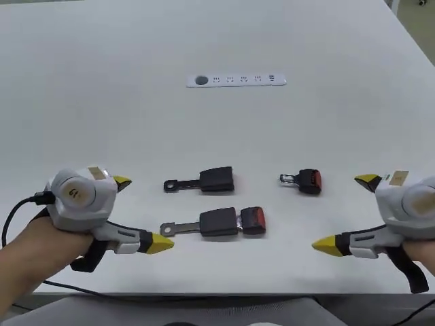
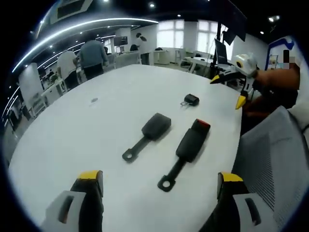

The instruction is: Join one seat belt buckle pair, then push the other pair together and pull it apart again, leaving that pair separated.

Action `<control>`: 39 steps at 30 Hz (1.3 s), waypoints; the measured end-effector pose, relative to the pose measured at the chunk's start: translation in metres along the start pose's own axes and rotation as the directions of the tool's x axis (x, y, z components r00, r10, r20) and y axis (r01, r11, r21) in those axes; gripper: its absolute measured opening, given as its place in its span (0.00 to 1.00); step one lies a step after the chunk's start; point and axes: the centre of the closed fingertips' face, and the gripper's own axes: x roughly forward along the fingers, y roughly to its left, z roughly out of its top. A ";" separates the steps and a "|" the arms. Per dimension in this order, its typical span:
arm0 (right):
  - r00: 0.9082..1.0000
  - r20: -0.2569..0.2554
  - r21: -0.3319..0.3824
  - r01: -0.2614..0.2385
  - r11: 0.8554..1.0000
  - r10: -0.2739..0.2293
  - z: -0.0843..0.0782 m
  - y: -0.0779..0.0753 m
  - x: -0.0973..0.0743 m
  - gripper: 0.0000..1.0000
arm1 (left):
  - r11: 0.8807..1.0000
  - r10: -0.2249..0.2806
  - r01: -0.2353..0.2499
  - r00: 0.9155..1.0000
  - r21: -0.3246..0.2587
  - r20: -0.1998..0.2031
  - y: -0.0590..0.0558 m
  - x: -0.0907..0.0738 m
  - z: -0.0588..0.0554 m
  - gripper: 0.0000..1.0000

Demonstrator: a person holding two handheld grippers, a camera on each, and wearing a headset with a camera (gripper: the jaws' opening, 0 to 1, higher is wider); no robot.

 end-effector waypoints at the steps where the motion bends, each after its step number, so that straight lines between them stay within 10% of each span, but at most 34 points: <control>1: 1.000 0.001 0.007 0.001 1.000 -0.001 0.003 0.003 -0.003 0.99 | 1.000 0.009 -0.009 1.000 -0.020 0.009 0.001 -0.003 -0.001 1.00; 10: 1.000 -0.001 -0.007 0.011 1.000 -0.011 0.005 0.008 -0.008 0.97 | 0.996 0.058 -0.057 0.998 -0.072 0.013 0.007 -0.015 -0.019 1.00; 27: 1.000 -0.008 0.015 0.010 1.000 -0.010 0.004 0.013 -0.009 1.00 | 0.986 0.132 -0.119 0.985 -0.119 0.109 0.016 -0.026 -0.002 1.00; 39: 1.000 -0.004 0.017 0.029 0.999 -0.029 0.010 0.009 -0.012 1.00 | 0.992 0.085 -0.078 0.994 -0.095 0.067 0.001 -0.022 -0.013 1.00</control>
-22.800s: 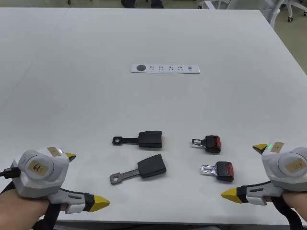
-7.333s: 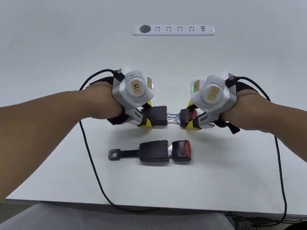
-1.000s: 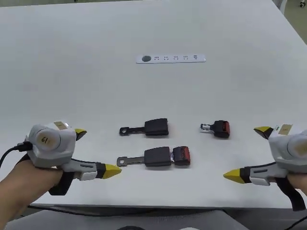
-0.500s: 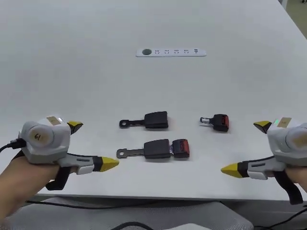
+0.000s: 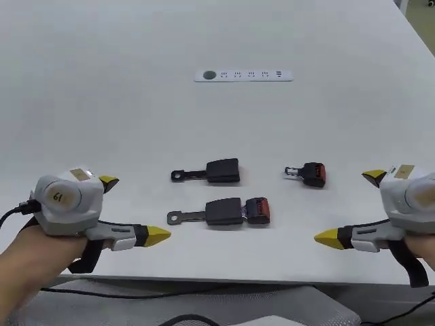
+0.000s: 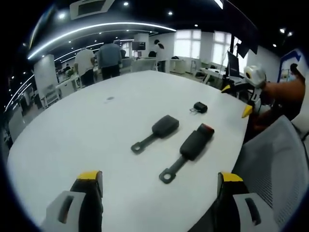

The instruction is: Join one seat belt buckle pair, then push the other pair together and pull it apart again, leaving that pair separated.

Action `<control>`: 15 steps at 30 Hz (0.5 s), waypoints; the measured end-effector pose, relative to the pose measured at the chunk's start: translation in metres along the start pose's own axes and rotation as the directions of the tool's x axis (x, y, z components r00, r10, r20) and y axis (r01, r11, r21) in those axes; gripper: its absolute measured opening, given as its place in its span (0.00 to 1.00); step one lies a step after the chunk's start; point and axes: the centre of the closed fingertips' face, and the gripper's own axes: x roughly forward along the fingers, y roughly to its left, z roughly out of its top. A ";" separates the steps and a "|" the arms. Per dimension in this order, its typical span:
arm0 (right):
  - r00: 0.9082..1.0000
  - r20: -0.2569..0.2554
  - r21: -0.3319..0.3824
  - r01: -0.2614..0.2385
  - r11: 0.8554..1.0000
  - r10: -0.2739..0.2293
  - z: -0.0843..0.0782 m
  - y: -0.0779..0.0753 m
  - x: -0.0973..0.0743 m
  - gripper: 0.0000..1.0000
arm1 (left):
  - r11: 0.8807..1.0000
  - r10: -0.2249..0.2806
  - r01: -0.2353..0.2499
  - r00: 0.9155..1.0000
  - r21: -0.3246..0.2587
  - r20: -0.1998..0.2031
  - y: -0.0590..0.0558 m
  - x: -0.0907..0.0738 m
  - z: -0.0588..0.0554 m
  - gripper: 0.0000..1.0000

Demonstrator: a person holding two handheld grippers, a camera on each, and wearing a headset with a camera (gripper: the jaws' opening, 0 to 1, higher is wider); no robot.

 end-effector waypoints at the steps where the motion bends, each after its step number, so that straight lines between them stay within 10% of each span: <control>1: 1.000 0.002 0.005 0.003 1.000 -0.003 0.001 -0.001 0.000 1.00 | 1.000 -0.002 0.002 1.000 0.003 -0.001 -0.001 0.000 -0.001 1.00; 15: 1.000 0.015 0.017 0.006 1.000 -0.006 0.007 -0.001 0.004 1.00 | 0.999 -0.037 0.037 0.999 0.009 0.003 -0.011 0.000 -0.001 1.00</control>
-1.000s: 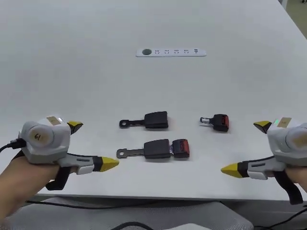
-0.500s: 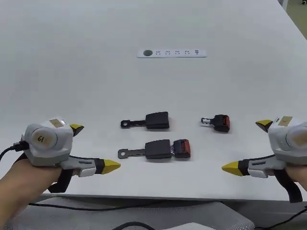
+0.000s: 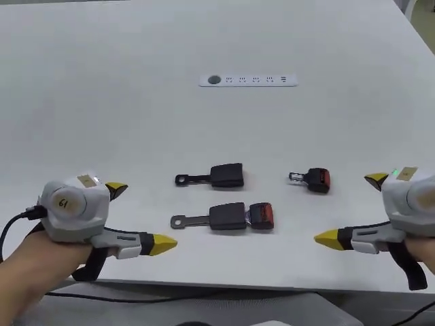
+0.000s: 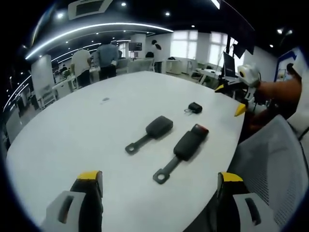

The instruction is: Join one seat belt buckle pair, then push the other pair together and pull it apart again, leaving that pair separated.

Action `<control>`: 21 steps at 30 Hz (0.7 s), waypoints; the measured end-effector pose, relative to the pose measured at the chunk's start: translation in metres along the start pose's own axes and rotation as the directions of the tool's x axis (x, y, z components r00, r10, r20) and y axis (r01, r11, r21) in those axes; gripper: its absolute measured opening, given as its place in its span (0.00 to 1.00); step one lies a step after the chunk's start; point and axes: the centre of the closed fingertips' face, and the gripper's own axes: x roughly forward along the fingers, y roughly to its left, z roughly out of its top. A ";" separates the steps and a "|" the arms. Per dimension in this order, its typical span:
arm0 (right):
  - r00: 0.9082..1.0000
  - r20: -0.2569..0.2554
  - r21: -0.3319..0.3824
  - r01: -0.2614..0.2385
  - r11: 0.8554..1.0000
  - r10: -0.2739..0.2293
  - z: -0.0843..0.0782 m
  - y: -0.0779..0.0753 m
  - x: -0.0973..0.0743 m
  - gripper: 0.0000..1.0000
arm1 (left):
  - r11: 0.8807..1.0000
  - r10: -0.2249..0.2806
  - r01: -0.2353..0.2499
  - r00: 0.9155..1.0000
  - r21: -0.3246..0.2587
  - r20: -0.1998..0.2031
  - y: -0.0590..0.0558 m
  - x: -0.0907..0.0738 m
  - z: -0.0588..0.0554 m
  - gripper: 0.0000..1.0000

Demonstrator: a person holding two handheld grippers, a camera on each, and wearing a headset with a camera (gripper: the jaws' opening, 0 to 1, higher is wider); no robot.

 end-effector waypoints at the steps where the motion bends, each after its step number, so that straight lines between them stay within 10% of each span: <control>1: 1.000 0.000 -0.001 0.000 1.000 0.000 0.000 0.001 0.000 1.00 | 1.000 -0.001 0.001 1.000 -0.001 0.001 0.000 0.000 0.000 1.00; 21: 1.000 -0.007 0.034 0.021 0.999 -0.021 -0.005 -0.009 -0.009 1.00 | 1.000 -0.021 0.021 1.000 0.001 -0.007 -0.003 0.005 -0.004 1.00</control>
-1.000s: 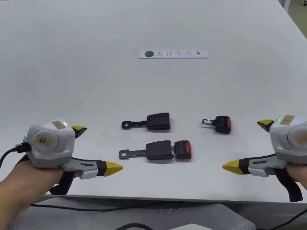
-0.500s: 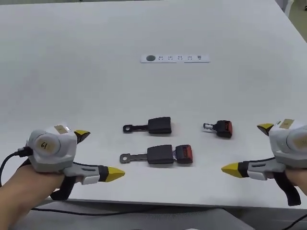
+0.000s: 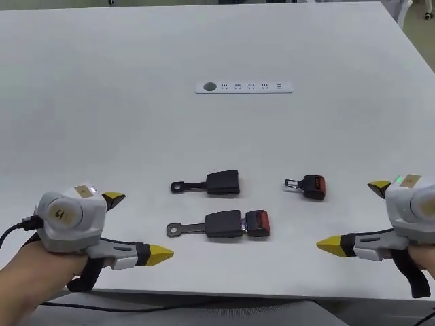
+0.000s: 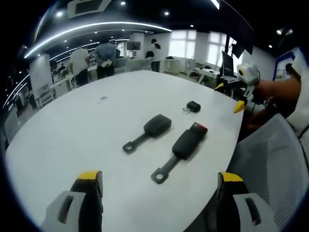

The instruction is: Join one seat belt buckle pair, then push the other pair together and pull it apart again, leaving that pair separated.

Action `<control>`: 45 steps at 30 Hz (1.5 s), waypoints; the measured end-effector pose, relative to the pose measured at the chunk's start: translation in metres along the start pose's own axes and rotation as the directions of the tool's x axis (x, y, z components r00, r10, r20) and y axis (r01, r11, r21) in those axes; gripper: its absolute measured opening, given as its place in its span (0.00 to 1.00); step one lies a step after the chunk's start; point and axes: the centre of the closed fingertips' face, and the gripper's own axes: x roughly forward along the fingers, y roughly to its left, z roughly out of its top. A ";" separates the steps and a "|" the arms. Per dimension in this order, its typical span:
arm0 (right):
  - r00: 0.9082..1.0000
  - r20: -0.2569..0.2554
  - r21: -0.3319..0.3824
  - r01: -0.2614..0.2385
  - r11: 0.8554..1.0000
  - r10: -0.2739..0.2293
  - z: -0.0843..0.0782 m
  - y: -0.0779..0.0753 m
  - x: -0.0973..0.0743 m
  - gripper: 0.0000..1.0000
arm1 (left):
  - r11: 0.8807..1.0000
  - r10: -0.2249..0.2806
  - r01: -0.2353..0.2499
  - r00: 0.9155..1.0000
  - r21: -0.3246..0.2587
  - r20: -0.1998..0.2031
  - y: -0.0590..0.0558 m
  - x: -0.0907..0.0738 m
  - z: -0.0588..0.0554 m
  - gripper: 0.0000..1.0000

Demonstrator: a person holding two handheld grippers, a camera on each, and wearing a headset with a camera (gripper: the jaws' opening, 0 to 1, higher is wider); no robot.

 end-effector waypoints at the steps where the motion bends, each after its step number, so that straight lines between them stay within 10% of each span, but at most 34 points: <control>1: 1.000 0.001 0.003 0.000 1.000 0.000 0.000 0.000 0.000 1.00 | 1.000 -0.001 0.001 1.000 0.000 0.001 0.001 0.001 0.000 1.00; 45: 1.000 0.003 0.019 0.009 1.000 -0.009 -0.012 -0.003 0.002 0.99 | 1.000 -0.026 0.026 0.999 -0.010 0.018 -0.003 0.009 0.001 1.00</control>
